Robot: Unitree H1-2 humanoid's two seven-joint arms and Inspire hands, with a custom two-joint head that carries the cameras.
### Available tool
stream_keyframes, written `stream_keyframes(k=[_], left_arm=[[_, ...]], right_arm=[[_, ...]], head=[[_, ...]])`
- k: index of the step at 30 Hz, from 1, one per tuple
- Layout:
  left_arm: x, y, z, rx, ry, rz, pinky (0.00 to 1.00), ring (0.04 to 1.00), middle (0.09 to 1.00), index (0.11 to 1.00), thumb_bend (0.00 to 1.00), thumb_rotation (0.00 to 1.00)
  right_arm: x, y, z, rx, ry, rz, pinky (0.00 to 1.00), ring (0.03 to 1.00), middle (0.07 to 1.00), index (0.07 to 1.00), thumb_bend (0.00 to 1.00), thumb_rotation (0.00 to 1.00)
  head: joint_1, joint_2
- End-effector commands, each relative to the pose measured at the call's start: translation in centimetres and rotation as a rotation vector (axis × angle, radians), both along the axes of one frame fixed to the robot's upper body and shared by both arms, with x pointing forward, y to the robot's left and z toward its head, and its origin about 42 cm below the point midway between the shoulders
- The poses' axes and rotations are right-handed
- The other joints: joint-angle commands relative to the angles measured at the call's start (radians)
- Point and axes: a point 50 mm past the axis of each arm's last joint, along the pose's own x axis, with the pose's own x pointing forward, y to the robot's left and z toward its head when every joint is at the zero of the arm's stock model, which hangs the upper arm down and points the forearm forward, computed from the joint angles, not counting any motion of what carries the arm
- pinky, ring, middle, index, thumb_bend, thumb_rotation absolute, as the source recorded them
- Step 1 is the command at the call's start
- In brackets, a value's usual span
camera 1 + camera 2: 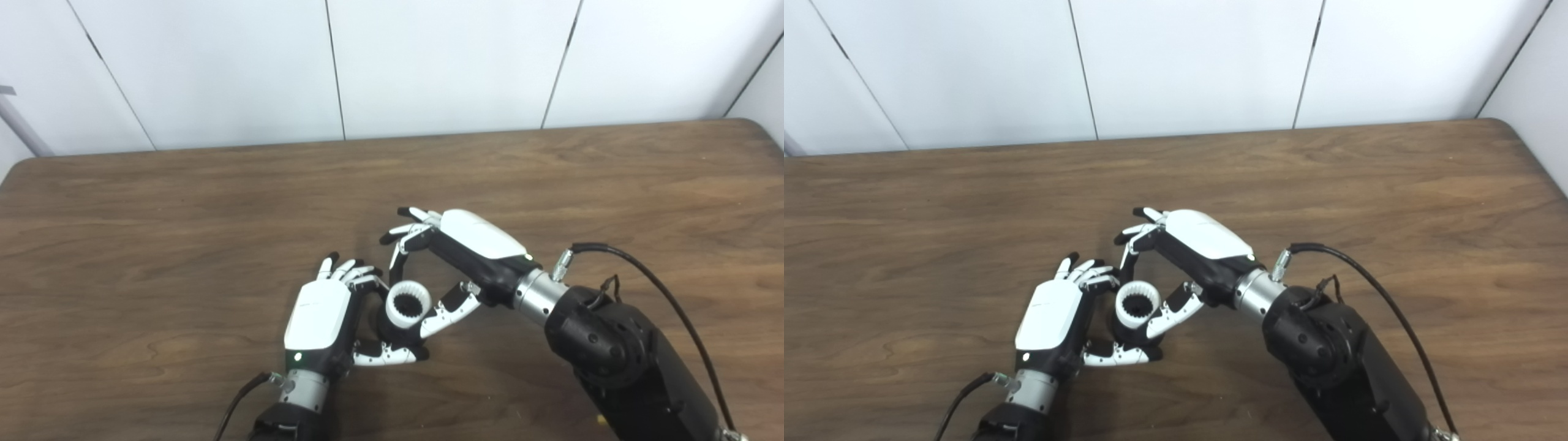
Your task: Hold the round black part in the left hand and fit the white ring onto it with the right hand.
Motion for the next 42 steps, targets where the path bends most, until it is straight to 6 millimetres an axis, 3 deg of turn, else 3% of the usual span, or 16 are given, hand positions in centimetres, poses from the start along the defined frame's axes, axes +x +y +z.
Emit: stream_keyframes(k=[1,20,42], left_arm=[[0.2,-0.3,0.3,0.012,-0.009,-0.008,1.00,0.880,0.783,0.483,0.52,0.06],[0.1,-0.3,0.6,0.012,-0.010,-0.011,1.00,0.880,0.781,0.483,0.52,0.06],[0.1,-0.6,1.1,0.007,-0.009,-0.016,1.00,0.882,0.781,0.483,0.52,0.06]], right_arm=[[0.2,0.4,1.3,0.001,-0.071,0.032,1.00,0.988,0.834,0.483,0.52,0.14],[0.3,0.3,0.1,-0.008,-0.056,0.031,1.00,0.983,0.823,0.483,0.52,0.14],[0.9,0.3,0.2,0.015,-0.053,0.018,1.00,0.983,0.821,0.483,0.52,0.14]], head=[[0.001,0.005],[0.001,0.013],[0.003,0.037]])
